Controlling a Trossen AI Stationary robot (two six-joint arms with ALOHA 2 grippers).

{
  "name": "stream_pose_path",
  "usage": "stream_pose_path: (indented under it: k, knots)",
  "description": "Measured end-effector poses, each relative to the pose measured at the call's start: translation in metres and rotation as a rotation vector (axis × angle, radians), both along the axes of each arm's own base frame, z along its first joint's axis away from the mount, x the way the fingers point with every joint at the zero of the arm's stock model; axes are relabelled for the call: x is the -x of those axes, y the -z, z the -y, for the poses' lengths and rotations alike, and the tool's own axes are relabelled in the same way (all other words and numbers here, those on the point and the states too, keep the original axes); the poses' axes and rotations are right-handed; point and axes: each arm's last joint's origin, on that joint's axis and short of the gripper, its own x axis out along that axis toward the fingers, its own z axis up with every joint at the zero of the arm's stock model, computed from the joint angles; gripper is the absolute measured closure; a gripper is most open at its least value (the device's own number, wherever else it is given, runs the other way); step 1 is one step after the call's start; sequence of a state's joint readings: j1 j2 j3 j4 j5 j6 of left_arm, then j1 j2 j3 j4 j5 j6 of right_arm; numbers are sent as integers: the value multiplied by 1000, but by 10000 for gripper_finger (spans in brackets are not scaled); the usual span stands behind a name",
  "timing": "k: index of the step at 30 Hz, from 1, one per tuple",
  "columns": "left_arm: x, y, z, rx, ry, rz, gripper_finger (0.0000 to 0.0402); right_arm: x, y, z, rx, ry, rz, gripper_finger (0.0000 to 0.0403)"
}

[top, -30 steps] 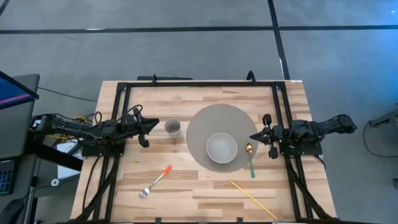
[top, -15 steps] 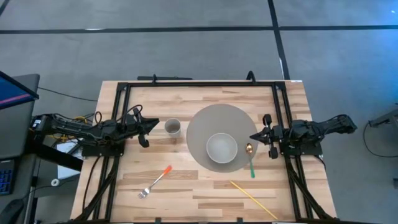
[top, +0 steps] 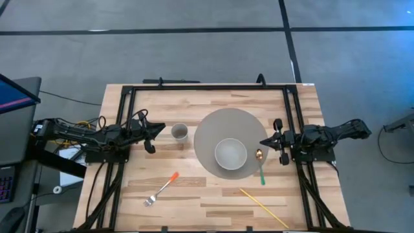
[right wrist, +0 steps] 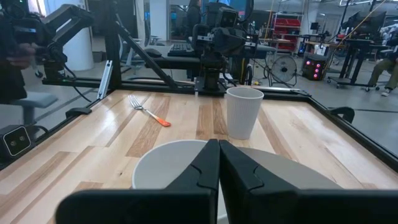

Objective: Pick & Place Utensil
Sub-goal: Adjust the gray bowl

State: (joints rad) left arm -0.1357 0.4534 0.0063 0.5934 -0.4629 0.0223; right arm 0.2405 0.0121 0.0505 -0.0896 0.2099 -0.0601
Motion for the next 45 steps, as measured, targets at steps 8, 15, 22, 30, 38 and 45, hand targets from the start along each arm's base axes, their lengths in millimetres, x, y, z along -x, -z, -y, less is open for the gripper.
stream_pose_path:
  k: [8, 15, 22, 30, 38, 45]
  knots:
    - [0, 0, 0, 41, 16, 17, 360, 0, 0, 0, 0, 0, 0, 403]
    - [-1, 0, 1, 74, 36, 25, 360, 0, 0, 0, 0, 0, 0, 403]
    - [-2, 3, 1, 70, 31, 0, 341, 0, 0, 0, 0, 0, 0, 403]
    - [-3, 3, 1, 89, 16, 6, 293, 0, 0, 0, 0, 0, 0, 403]
    - [-3, 3, 1, 125, 41, 20, 284, 0, 0, 0, 0, 0, 0, 403]
    - [-5, -3, 3, 119, 109, 30, 284, 0, 0, 0, 0, 0, 0, 403]
